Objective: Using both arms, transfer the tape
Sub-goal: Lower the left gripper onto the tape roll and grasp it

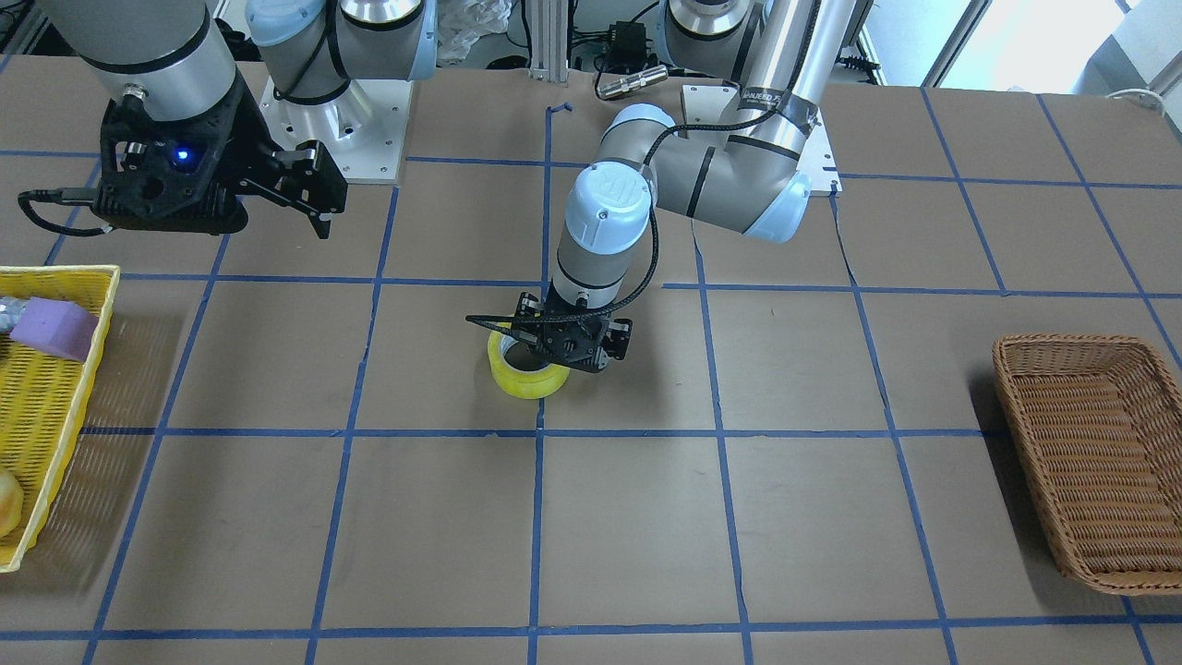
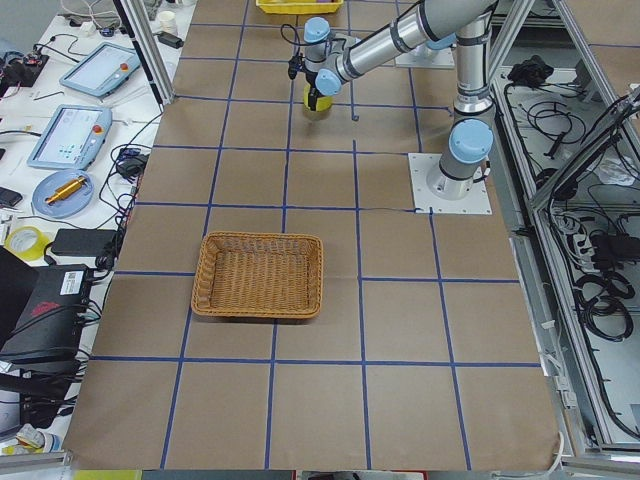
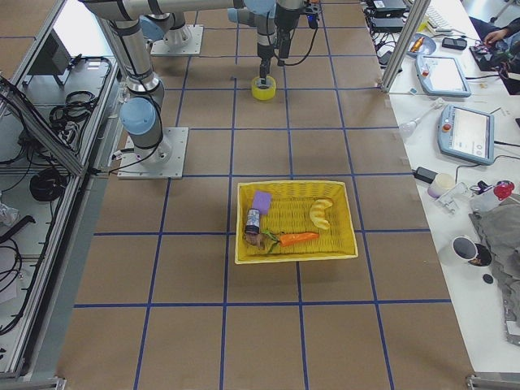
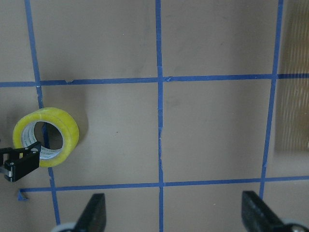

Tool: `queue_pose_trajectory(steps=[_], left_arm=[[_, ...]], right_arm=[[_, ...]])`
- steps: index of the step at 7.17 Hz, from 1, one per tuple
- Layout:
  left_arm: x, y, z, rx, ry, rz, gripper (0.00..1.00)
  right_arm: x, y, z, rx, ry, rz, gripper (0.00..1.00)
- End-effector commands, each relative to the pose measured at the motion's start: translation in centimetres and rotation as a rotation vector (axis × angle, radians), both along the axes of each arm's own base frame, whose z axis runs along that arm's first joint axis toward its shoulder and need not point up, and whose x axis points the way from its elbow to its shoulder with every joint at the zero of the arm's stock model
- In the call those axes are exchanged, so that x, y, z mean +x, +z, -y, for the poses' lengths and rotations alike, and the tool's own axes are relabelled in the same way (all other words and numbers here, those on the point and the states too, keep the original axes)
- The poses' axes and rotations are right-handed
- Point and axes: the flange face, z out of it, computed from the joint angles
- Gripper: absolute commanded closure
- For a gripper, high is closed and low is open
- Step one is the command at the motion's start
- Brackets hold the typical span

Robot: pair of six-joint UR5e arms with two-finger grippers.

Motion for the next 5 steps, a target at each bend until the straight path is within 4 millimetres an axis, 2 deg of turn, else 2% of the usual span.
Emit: queue_pose_trajectory(steps=[1,2,3,4,5], left_arm=[[0.0,-1.0,0.1,0.021,0.066,0.004,0.77],[-0.1,-0.6,0.3,0.012,0.067,0.000,0.95],[-0.1,-0.5,0.3,0.006,0.067,0.004,1.00],[-0.2,0.4,0.6,-0.008,0.085,-0.003,1.00],[0.0,2.4,1.5,-0.042,0.087,-0.010,1.00]], right_arm=[[0.2,-0.2,0.0,0.007,0.039,0.004,0.00],[0.3,-0.4,0.0,0.013,0.041,0.003,0.00],[0.4,-0.7,0.0,0.018,0.041,0.003,0.00],[0.4,-1.3,-0.1,0.024,0.043,0.002,0.00],[0.4,-1.0,-0.3,0.018,0.041,0.003,0.00]])
